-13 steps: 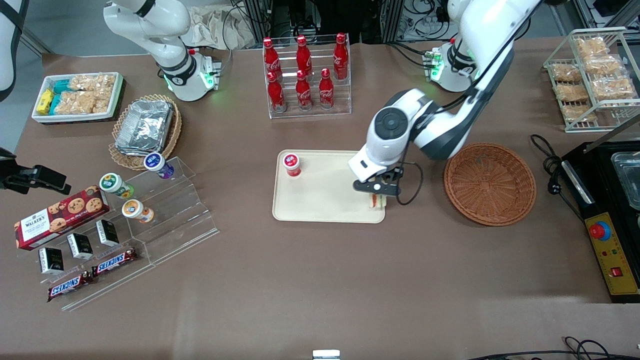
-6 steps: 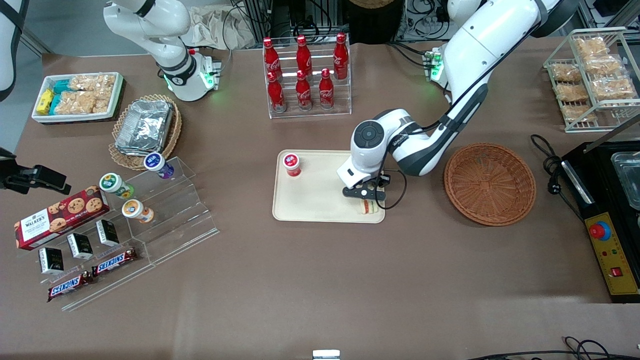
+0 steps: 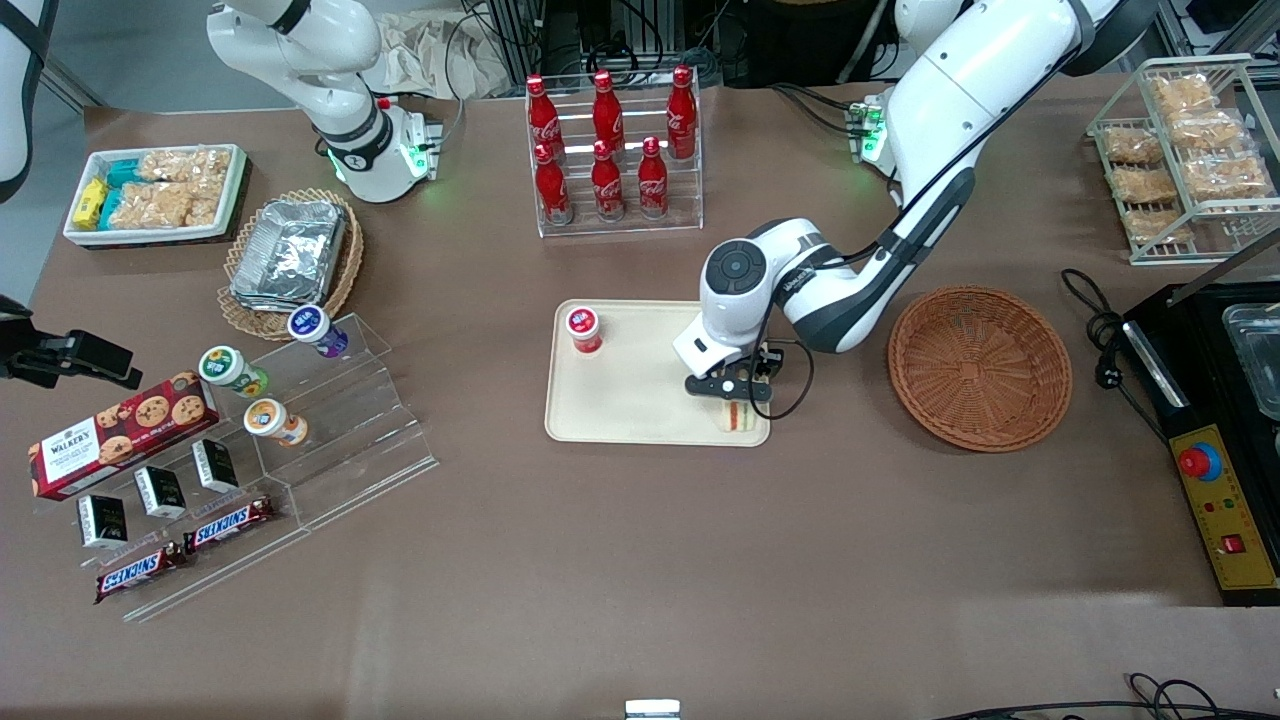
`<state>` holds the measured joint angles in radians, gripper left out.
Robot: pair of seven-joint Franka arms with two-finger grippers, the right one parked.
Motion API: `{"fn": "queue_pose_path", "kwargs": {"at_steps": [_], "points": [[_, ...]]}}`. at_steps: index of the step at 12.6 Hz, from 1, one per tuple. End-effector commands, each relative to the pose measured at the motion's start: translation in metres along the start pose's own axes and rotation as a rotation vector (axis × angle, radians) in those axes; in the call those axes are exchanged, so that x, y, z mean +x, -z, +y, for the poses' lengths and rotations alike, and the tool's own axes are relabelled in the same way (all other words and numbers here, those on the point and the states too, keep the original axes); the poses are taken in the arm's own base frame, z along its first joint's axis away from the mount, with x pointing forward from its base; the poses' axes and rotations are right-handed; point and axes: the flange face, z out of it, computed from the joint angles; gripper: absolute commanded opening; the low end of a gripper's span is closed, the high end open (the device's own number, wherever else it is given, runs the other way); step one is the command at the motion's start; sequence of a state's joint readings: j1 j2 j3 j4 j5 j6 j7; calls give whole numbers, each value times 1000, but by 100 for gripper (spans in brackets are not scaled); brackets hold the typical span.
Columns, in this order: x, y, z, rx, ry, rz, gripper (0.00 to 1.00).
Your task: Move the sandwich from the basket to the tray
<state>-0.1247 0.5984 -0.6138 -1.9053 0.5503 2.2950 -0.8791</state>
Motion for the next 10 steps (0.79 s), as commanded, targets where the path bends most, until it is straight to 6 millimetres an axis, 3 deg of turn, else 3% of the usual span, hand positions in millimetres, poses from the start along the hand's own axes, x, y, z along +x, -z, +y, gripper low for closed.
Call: {"fn": "queue_pose_path", "kwargs": {"at_steps": [1, 3, 6, 8, 10], "points": [[8, 13, 2, 5, 23, 29, 100], [20, 47, -11, 26, 72, 32, 100], [40, 150, -25, -18, 218, 10, 100], [51, 214, -69, -71, 351, 33, 100], [42, 263, -108, -67, 438, 53, 100]]}}
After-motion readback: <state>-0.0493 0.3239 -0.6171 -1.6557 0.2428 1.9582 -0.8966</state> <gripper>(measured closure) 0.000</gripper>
